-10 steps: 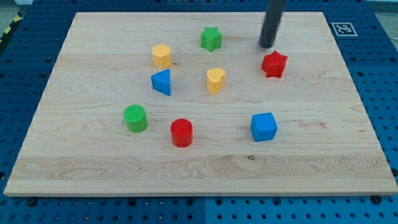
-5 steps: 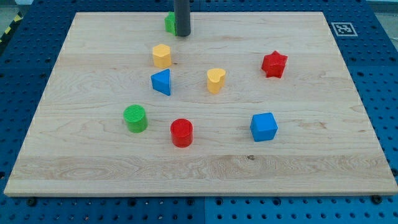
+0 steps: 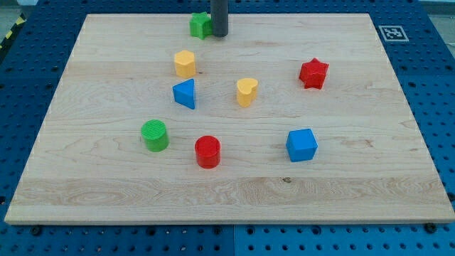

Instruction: Push the green star to the top left of the board

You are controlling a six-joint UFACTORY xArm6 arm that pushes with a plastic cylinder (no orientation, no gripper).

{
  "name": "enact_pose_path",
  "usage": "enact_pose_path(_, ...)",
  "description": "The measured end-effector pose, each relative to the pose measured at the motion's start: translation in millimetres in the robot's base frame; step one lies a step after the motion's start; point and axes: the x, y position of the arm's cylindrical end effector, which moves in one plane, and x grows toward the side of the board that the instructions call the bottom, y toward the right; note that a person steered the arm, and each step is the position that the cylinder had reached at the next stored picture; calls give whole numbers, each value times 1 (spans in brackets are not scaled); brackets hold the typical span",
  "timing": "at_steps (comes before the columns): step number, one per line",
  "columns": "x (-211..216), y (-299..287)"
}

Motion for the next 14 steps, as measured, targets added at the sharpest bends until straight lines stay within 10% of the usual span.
enact_pose_path(6, -55, -20)
enact_pose_path(14, -2, -162)
